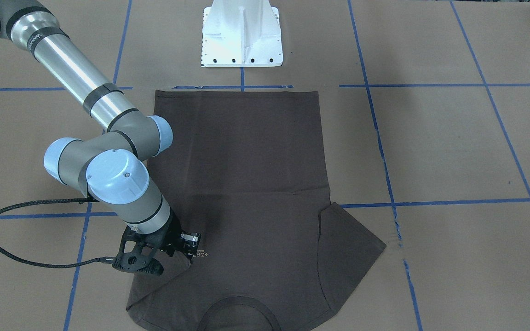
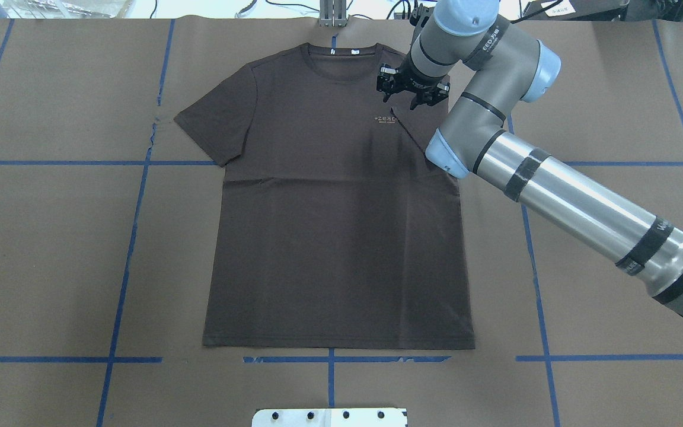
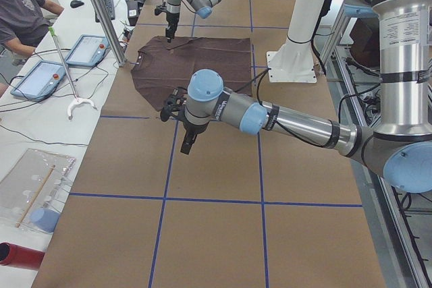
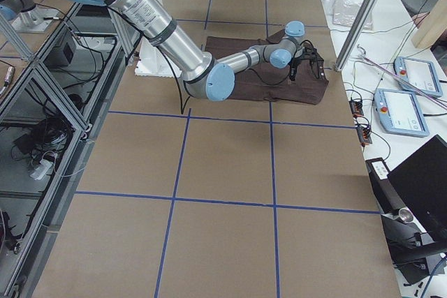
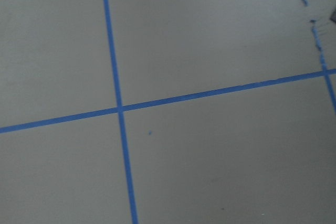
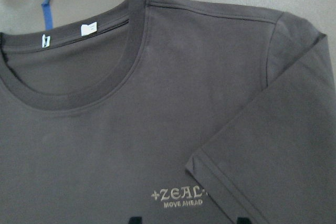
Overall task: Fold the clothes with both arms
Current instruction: 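Grasp the sleeve with the right gripper and fold it inward onto the shirt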
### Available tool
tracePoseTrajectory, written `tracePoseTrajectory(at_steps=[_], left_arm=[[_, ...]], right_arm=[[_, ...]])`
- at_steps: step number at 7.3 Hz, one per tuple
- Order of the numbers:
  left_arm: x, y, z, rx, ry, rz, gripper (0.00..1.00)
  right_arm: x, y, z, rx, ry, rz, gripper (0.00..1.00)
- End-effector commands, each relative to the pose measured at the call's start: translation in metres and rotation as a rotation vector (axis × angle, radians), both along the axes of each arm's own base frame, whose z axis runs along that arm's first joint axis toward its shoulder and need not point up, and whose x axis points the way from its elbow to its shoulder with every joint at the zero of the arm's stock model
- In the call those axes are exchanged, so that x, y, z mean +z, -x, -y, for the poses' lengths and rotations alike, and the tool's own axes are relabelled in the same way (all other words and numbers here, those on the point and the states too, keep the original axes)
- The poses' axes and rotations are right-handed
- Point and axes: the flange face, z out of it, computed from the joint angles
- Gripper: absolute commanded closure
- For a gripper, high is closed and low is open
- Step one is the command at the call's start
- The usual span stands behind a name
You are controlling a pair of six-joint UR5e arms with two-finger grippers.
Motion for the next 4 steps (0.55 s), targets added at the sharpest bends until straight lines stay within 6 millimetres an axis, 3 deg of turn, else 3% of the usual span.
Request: tracePoseTrajectory(at_steps=[1,2,3,4], left_arm=[[-0.015,-0.074,0.054,0.012,0.075,-0.061,0.00],[-0.027,-0.117,0.107,-0.015,0.170,-0.093,0.00],[-0.048,-0.186,0.139,-0.024,0.266,-0.098,0.00],[-0.059,-0.242,0.151,-0.077,0.305,-0.054,0.00]], right_arm=[[0.011,-0.056,-0.050,-0.054,-0.017,0.096,0.00],[0.027,-0.090,-0.071,-0.059,-0.008,0.118,0.00],[0.058,-0.140,-0.083,-0.062,0.029,0.138,0.00],[0.071,-0.191,-0.088,-0.068,0.049,0.173,0.00]])
